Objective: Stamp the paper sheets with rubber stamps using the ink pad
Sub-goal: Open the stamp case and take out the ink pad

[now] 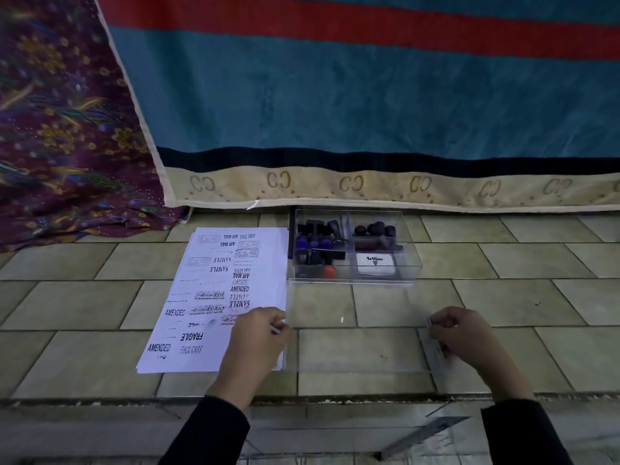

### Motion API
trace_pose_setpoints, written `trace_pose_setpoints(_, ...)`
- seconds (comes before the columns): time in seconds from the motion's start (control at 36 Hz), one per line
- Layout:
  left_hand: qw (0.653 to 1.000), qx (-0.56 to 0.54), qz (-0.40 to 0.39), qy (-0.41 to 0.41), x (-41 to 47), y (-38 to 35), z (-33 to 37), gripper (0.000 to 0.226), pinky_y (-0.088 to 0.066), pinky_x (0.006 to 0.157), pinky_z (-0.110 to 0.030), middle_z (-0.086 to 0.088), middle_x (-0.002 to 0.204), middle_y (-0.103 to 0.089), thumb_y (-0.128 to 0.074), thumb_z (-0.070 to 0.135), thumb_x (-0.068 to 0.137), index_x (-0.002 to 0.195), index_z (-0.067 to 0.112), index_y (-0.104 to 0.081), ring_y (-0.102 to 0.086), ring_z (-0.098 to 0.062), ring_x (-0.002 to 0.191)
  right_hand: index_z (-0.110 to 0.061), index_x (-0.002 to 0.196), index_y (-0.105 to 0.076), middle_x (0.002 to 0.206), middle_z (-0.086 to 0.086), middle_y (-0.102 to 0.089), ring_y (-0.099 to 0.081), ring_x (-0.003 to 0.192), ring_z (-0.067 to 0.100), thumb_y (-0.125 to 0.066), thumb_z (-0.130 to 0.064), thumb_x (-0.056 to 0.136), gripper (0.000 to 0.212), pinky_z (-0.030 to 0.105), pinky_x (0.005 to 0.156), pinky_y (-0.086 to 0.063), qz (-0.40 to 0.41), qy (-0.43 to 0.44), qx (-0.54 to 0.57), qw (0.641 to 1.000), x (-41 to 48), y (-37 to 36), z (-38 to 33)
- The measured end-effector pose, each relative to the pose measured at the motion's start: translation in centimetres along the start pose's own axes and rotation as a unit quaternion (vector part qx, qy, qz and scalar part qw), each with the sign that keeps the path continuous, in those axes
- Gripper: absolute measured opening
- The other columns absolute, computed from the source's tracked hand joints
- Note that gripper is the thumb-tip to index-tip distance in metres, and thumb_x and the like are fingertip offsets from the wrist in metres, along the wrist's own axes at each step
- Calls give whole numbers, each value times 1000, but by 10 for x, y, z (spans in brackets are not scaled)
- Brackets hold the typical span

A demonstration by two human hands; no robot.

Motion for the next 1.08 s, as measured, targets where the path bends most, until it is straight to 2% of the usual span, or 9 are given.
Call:
trace_pose_setpoints(0.14, 999, 49, -7, -7, 5, -6, 2, 17, -52, 71, -29, -6, 77, -70, -60, 9, 81, 76, 24, -65, -65, -17, 74, -27, 60, -60, 54, -7, -61, -56, 43, -5, -69, -2, 69, 28, 25, 53, -49, 15, 8, -37, 999, 3, -9, -2)
trace_pose_setpoints(0.22, 998, 64, -13, 4, 9, -10, 0, 20, -51, 72, -29, 1, 72, -64, -58, 11, 81, 71, 29, -56, -65, -20, 79, -27, 59, -59, 51, -10, -59, -55, 44, -8, -69, -1, 68, 29, 30, 56, -52, 25, 6, -42, 999, 3, -9, -3)
trace_pose_setpoints(0.31, 998, 54, -6, 19, 9, -13, -4, 16, -47, 67, -24, 4, 72, -61, -58, 10, 81, 79, 19, -71, -63, -15, 76, -22, 62, -62, 50, -9, -58, -57, 44, 4, -70, 0, 67, 23, 33, 65, -54, 24, 1, -56, 998, 3, -9, -4)
trace_pose_setpoints(0.42, 999, 41, -2, 31, 11, -15, -6, 20, -40, 66, -20, 2, 87, -67, -60, 10, 80, 98, 15, -70, -57, -10, 78, -15, 73, -63, 64, 1, -61, -61, 74, 25, -70, -3, 70, 14, 23, 65, -41, 14, 16, -103, 994, 3, -6, -12)
trace_pose_setpoints(0.64, 998, 16, 47, -30, 9, 3, -2, 14, -48, 66, -25, 16, 89, -62, -63, 31, 85, 99, 33, -62, -58, 0, 75, -10, 94, -65, 87, 1, -62, -55, 75, 14, -67, -9, 81, 14, 19, 65, -38, 94, 187, -75, 975, 22, 4, -92)
trace_pose_setpoints(0.72, 995, 30, 71, -56, 8, 11, -6, 17, -48, 67, -27, 18, 98, -60, -61, 31, 88, 105, 30, -61, -57, -1, 82, -7, 97, -65, 98, 9, -65, -58, 82, 18, -66, -6, 80, 17, 22, 73, -41, 75, 229, -120, 963, 48, -7, -115)
trace_pose_setpoints(0.78, 992, 60, 88, -72, 10, 15, -12, 22, -48, 69, -29, 13, 106, -59, -60, 31, 88, 109, 27, -62, -55, -8, 91, -6, 99, -65, 103, 13, -65, -61, 91, 25, -64, -6, 80, 19, 28, 79, -48, 42, 224, -167, 959, 66, -17, -122)
trace_pose_setpoints(0.86, 987, 101, 97, -77, 14, 16, -23, 25, -46, 74, -31, 8, 111, -58, -62, 28, 87, 112, 22, -63, -52, -14, 100, -11, 110, -64, 111, 13, -63, -58, 102, 27, -66, -13, 82, 28, 28, 86, -45, -17, 199, -252, 947, 85, -30, -125)
trace_pose_setpoints(1.08, 982, 138, 88, -92, 18, 9, -38, 25, -49, 78, -36, 3, 107, -62, -61, 30, 84, 105, 19, -67, -57, -21, 95, -14, 108, -66, 111, 10, -59, -54, 98, 25, -70, -31, 80, 33, 25, 81, -40, -109, 155, -323, 927, 106, -49, -123)
Point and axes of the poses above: each hand's wrist, its own x-axis towards the middle knuckle, its own y-axis out of the back of the hand, z = x × y, the point moved 4 cm from there along x, towards the middle knuckle
